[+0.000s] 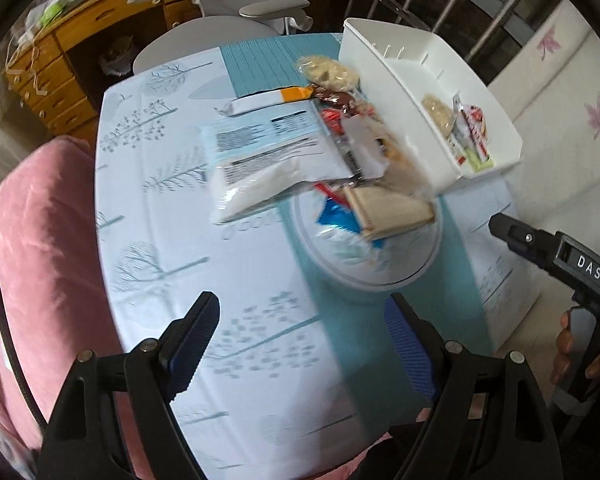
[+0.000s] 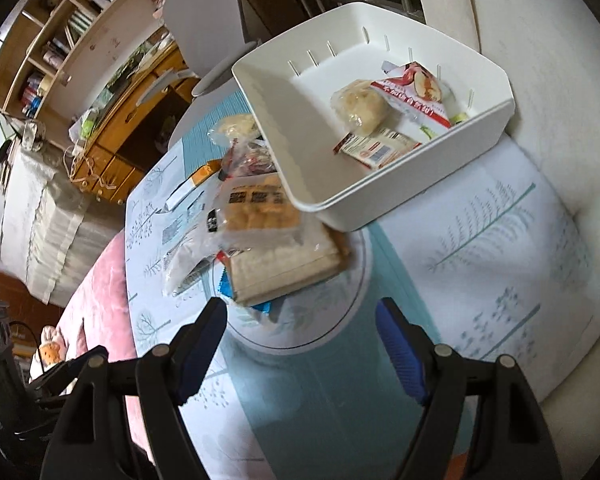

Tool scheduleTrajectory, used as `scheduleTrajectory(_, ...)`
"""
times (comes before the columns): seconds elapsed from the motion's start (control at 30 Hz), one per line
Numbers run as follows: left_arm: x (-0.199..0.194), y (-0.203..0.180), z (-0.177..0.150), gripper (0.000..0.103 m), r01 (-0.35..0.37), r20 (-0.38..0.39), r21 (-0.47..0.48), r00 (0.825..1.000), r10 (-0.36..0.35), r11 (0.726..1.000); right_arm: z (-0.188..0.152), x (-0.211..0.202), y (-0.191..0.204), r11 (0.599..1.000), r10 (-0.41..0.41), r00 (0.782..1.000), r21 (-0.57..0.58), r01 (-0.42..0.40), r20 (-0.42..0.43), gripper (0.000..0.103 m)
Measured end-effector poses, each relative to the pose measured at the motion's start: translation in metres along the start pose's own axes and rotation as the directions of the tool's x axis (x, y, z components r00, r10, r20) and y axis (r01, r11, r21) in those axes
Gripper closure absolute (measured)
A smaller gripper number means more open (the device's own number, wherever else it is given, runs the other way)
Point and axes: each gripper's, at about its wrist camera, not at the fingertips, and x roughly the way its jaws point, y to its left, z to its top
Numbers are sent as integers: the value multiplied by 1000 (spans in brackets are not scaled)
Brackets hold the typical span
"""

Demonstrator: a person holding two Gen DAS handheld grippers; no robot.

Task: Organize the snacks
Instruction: 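Withdraw both open grippers from the tray toward the remaining snacks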

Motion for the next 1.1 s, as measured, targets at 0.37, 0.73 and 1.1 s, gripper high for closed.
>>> scheduleTrajectory(0.37,11,35,20,20,-35,-83,205,995,53,978,-39,5,33,1000,-24,992,11,23,123,26)
scheduleTrajectory(0.73,52,41,88,20,-28,-88,382,994,67,924,-30,30,35,975,197,973,81,-208,124,26)
scheduleTrajectory(1.1,112,36,153,18,47,-134,560,990,34,827,3,83,23,942,277,952,161,-295,128,26)
